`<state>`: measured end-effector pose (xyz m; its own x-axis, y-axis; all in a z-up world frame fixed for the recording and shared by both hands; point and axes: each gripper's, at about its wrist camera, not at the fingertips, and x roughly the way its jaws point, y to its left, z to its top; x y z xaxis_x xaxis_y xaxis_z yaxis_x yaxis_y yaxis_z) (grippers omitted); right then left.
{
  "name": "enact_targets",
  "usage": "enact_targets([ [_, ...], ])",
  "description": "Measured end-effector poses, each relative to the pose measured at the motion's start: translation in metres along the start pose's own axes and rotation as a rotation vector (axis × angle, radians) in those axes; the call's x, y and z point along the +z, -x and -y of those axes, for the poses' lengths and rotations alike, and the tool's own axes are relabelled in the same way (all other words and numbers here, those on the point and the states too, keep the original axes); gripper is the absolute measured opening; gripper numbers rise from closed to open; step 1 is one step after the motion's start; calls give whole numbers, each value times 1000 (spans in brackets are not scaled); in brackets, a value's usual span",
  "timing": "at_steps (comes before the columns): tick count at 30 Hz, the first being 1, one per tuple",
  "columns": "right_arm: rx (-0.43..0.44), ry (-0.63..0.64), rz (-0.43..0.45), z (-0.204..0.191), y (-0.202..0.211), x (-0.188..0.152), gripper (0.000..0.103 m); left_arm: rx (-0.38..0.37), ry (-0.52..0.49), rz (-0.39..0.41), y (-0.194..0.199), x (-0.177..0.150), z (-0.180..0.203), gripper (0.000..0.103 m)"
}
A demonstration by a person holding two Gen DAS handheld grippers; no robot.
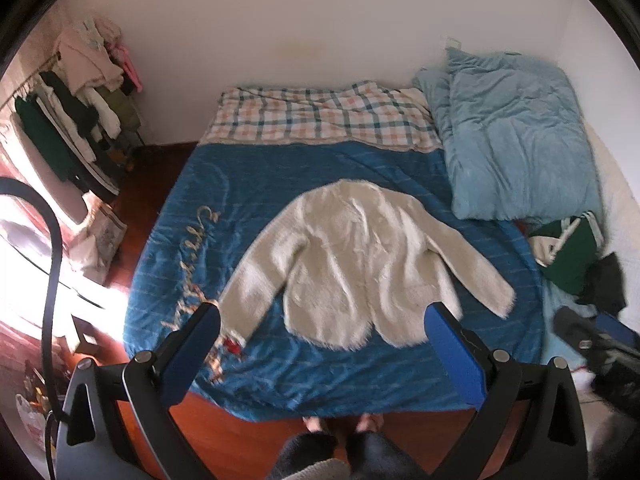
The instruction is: Fold large clothes
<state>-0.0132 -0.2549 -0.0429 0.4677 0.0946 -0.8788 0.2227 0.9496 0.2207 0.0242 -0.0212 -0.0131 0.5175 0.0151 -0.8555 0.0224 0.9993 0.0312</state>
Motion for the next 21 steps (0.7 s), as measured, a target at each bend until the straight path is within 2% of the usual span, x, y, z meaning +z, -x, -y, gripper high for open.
enact_targets([
  [2,14,-71,1,17,-17,5,103,24,-6,26,-19,5,1,103],
  [7,-113,-235,30,82,-77,14,103,48,-24,5,-91,22,3,103],
  [9,-123,-332,10,124,-108,12,103,53,-33,-12,-124,27,10,103],
  [12,-104,-473,-33,185,-161,7,102,88,-52,-62,-185,26,32,103],
  [14,-104,-524,-65,222,-201,6,94,114,-54,-96,-217,25,42,103],
  [16,-85,-574,-102,265,-248,3,79,148,-47,-146,-258,20,58,103],
  [21,9,-739,-182,368,-376,-8,79,241,-23,-271,-358,1,92,103],
])
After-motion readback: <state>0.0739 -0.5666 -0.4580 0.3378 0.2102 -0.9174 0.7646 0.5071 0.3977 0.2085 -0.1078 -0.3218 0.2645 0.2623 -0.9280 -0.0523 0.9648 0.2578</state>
